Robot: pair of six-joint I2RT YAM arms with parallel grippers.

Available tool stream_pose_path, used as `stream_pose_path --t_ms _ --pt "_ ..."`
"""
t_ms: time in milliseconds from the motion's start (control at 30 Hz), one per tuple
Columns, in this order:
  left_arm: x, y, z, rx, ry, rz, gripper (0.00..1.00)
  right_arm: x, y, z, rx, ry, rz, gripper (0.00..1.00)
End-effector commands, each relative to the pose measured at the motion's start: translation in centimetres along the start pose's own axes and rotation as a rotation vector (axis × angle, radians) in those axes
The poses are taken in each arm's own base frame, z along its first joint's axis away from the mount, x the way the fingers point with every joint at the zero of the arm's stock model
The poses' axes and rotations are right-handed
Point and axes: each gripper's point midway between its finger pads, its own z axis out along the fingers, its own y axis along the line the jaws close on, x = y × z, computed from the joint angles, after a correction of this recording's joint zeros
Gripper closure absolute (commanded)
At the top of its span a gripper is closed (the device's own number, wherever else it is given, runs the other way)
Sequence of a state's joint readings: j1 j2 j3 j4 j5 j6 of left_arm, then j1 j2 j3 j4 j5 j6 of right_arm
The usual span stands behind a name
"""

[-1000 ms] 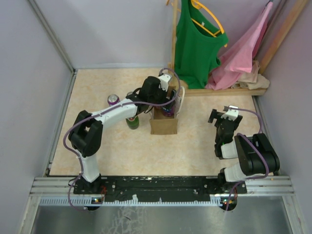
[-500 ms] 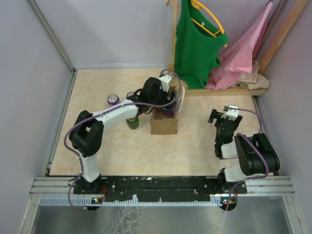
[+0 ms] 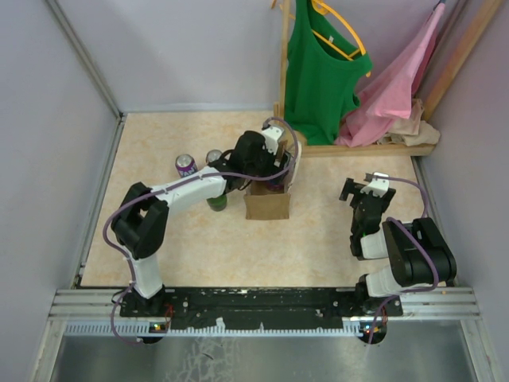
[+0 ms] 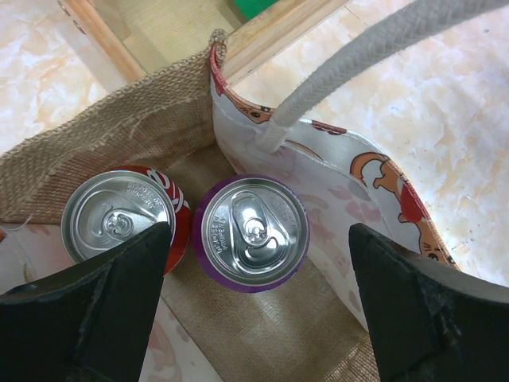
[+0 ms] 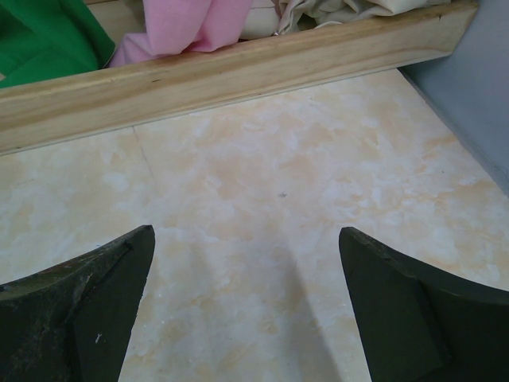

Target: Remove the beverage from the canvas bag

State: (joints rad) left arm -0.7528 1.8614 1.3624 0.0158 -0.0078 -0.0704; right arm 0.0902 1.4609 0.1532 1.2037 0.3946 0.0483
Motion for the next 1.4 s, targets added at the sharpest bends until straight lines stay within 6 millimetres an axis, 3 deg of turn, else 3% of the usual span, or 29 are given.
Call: stream_pose_path --t_ms 0,167,300,767,1367 --pt "-3.5 0.0 -1.8 -0.025 -0.095 0.042 0.02 -2.0 0.0 0.6 0.009 -0.066 0.03 0.01" --pt "-5.9 0.4 -2.9 -0.051 -0.157 0.077 0.01 -2.0 0.0 0.6 0.009 -0.066 0.03 0.01" --pt "-6.5 -0.1 -3.3 -0.028 -0.167 0.08 0.02 -2.0 0.0 0.6 0.01 -0.066 0.03 0.01" --pt "-1.8 -1.8 -3.2 0.051 -0.065 -0.008 0.08 -2.1 0.0 0.6 0.01 -0.067 0.031 0.01" --pt "-0.3 -1.0 -1.6 0.001 -0.012 -0.009 0.05 -2.0 0.0 0.6 0.009 -0.066 0.03 0.01"
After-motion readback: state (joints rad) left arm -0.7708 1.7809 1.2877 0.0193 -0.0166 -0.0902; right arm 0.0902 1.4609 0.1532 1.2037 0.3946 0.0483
